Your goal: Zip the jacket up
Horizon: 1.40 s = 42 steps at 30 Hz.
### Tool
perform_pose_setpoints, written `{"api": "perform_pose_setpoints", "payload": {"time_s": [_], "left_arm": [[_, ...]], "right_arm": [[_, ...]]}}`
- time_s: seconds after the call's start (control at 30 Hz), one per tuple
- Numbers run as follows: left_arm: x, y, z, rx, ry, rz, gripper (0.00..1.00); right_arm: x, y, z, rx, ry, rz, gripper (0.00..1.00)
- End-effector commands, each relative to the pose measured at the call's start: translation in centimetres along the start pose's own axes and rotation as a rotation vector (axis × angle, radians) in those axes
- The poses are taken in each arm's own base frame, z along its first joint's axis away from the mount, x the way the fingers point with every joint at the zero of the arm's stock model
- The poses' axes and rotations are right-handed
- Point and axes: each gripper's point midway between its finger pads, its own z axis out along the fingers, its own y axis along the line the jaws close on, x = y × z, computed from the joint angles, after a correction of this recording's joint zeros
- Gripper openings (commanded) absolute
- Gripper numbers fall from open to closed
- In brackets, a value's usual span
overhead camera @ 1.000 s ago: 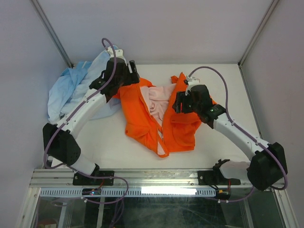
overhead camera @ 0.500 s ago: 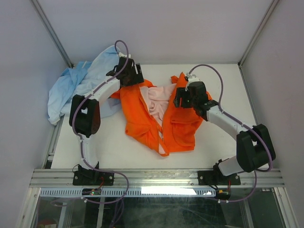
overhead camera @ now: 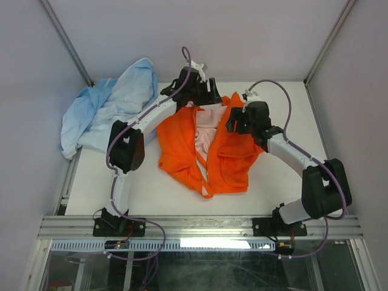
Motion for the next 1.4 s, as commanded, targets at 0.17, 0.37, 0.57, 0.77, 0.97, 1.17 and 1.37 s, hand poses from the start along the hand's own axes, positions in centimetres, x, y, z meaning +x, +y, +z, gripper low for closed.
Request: {"api": "perform_pose_setpoints", "payload": {"time_s": [0.17, 0.37, 0.57, 0.77, 0.97, 1.17, 1.37], "left_arm": [[-1.1, -1.3, -5.1, 0.049, -0.08, -0.011, 0.73], [-1.0, -2.6, -11.5, 0.061, -0.175, -0.016, 0.74], [2.4, -2.5, -16.0, 0.097, -0.212, -0.047, 0.76], [1.2, 0.4, -14.5, -0.019, -0.266, -0.053, 0.78], [-0.5, 3.9, -9.0, -0.146, -0.236, -0.051, 0.78], [0.6, 4.6, -4.1, -0.101, -0.146, -0.066, 0.76], [3.0, -0.1, -0.9, 0.039, -0.061, 0.001, 0.74]], "right_arm": [[-2.8, 2.8, -2.5, -0.141, -0.073, 0.008, 0.69], [-1.6, 2.7, -3.0, -0.145, -0.044, 0.029, 0.7], [1.0, 2.5, -3.4, -0.153, 0.03, 0.041, 0.7], [3.1, 3.4, -4.0, -0.199, 0.073, 0.053, 0.7], [4.6, 3.2, -5.4, -0.195, 0.086, 0.06, 0.7], [5.2, 2.7, -6.9, -0.18, 0.066, 0.063, 0.7], [5.2, 2.0, -7.3, -0.147, 0.039, 0.06, 0.71]]}}
